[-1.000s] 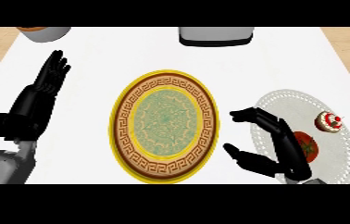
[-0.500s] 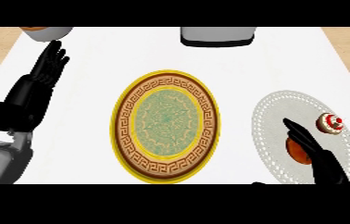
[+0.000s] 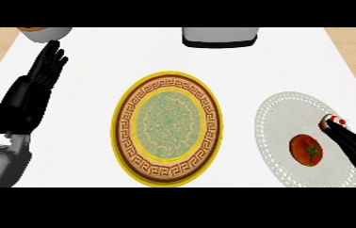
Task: Pick the tomato from the placemat and place it in the plate
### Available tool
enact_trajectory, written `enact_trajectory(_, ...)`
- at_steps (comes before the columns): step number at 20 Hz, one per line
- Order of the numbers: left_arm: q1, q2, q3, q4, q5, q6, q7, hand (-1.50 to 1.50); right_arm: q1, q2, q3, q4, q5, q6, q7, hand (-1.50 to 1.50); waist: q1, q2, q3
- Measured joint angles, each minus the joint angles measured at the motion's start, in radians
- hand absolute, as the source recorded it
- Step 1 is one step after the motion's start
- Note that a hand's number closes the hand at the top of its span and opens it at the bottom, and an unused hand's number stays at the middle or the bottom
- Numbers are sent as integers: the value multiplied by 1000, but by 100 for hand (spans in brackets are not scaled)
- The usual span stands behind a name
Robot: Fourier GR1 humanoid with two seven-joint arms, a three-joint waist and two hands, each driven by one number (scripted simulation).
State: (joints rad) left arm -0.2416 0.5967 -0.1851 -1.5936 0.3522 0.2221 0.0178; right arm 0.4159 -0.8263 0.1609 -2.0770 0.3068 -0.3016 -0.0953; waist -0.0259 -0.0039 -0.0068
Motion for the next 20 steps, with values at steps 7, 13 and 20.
enact_trajectory(7,-24,-20,2,15,-11,-14,-2,0,35,-155,7,-140,84,205,366,-150,14,5,2)
enact_trajectory(13,-30,-53,12,14,-40,-33,10,0,-67,-109,66,-124,158,322,537,-150,26,5,5)
enact_trajectory(20,-40,-77,45,31,-66,-68,14,0,-180,-23,113,-28,267,415,658,-150,28,5,6)
